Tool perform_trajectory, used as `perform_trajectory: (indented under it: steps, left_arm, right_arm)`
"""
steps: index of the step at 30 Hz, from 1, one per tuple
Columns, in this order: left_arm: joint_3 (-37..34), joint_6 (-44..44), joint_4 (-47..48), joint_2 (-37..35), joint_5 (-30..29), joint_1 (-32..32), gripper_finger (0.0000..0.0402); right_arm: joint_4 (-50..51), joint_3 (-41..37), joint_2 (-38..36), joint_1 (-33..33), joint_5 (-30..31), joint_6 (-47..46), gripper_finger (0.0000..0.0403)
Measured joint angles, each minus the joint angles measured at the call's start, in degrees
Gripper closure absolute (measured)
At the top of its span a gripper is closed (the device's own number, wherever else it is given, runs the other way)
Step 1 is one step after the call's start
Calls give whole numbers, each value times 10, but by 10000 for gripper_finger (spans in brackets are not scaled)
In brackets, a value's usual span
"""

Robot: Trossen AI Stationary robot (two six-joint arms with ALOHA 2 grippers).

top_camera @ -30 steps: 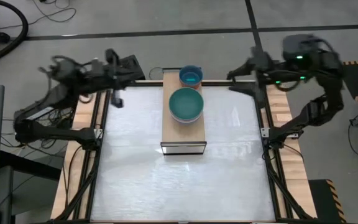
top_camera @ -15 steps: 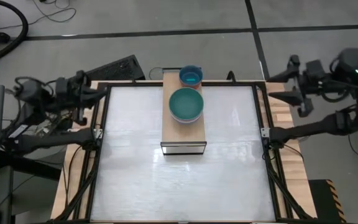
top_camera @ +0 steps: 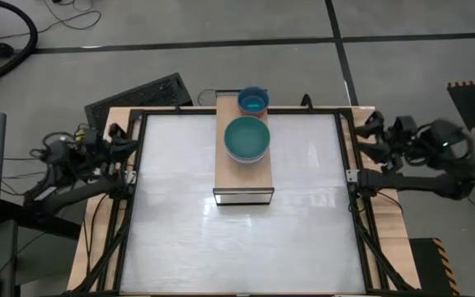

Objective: Place and stack bowls onto a shelf
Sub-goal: Return to Home Position

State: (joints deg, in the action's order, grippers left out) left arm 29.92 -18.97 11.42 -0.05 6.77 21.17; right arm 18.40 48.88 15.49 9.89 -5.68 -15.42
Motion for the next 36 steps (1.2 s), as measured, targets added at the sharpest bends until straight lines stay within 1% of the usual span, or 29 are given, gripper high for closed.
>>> perform_trajectory:
  steps: [3,5,7,9,11,12,15,16,20,23,26,27,31,34,36]
  left_arm:
    - [-22,-1,25,13,18,-2,401]
    - [-38,3,-6,22,31,-2,401]
    - [-68,2,-20,20,31,-3,401]
    - [-96,-3,-66,13,43,-3,401]
    - [-124,-14,-105,4,48,-5,401]
    - [-139,-20,-126,2,50,-6,401]
    - [-187,-36,-159,4,57,-16,401]
    - [-201,-39,-183,4,59,-20,401]
    - [-256,-51,-227,3,60,-44,401]
    - [-291,-60,-258,3,46,-68,401]
    - [-293,-53,-240,4,18,-97,401]
    - [-293,-46,-232,5,7,-108,401]
    - [-293,-23,-233,3,-42,-151,401]
    - [-293,-9,-224,4,-81,-181,401]
    - [-293,0,-223,3,-96,-198,401]
  right_arm:
    - [-51,-91,-63,1,13,-22,154]
    - [-82,-146,-108,0,22,-31,154]
    - [-106,-198,-155,0,27,-38,154]
    - [-144,-237,-153,2,27,-47,154]
    - [-130,-257,-149,0,40,-48,154]
    - [-149,-263,-142,0,52,-49,154]
    - [-172,-306,-148,0,61,-61,154]
    - [-185,-321,-152,0,60,-56,154]
    - [-268,-368,-153,-1,61,-48,154]
    - [-306,-419,-152,0,68,-49,154]
    - [-382,-466,-153,0,68,-55,154]
    - [-391,-481,-153,-1,68,-59,154]
    - [-349,-484,-151,-1,75,-68,154]
    - [-348,-484,-153,0,74,-37,154]
    - [-347,-484,-153,0,75,-14,154]
